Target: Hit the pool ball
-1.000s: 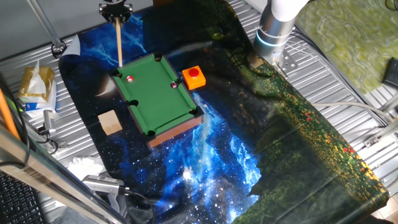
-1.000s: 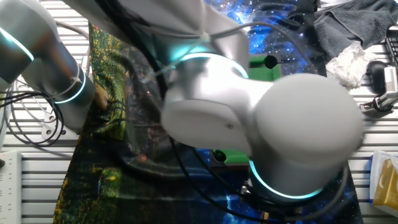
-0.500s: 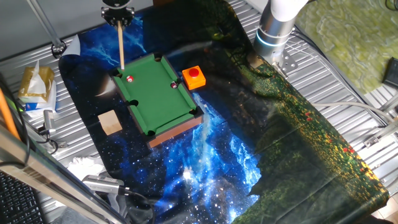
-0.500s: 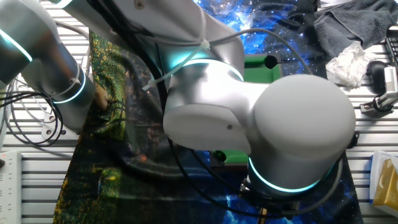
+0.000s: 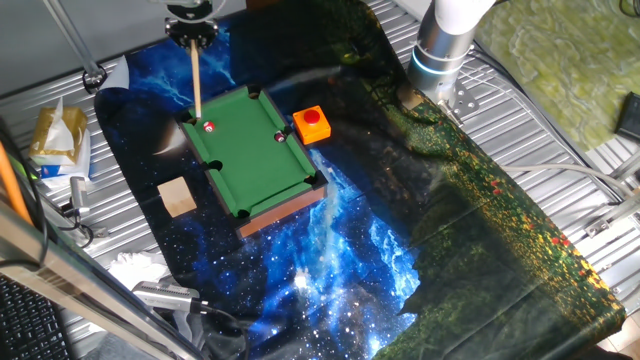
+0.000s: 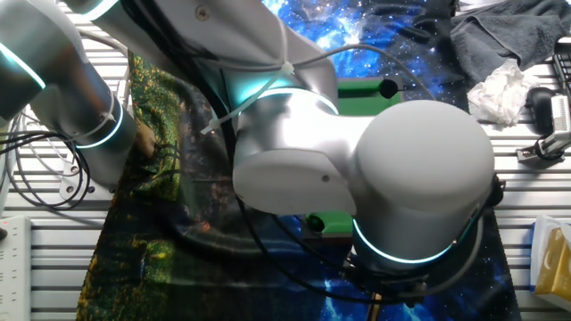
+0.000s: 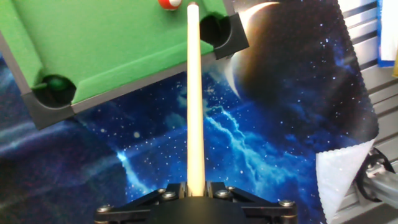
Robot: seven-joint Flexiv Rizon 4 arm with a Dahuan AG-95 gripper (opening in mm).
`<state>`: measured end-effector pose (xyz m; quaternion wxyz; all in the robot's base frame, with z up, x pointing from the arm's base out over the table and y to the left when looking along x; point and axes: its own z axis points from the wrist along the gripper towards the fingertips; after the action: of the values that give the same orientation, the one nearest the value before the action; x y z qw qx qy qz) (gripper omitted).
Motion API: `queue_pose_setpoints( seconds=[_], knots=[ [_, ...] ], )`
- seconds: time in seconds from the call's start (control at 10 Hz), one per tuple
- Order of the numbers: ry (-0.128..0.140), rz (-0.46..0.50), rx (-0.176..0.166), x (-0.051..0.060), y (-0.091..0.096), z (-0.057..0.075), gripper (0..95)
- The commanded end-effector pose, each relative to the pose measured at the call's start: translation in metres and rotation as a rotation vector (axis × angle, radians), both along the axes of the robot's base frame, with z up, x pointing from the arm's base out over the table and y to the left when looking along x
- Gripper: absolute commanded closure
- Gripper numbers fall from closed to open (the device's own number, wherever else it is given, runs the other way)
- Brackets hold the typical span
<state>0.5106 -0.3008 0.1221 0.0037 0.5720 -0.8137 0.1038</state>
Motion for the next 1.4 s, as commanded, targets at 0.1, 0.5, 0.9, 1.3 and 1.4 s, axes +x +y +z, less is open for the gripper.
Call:
queue_pose_setpoints(
  seconds=[0.1,0.5,0.9,1.3,1.4],
  knots=[
    [-0.004,-0.003,-0.001,-0.003,0.000,-0.002,95.0],
    [-0.010,-0.007,-0.009,-0.008,0.001,-0.005,95.0],
    [-0.016,-0.050,0.003,-0.009,0.019,-0.010,95.0],
    [-0.006,-0.107,-0.024,0.002,0.060,0.010,95.0],
    [-0.008,-0.099,-0.019,0.003,0.057,0.012,95.0]
  ],
)
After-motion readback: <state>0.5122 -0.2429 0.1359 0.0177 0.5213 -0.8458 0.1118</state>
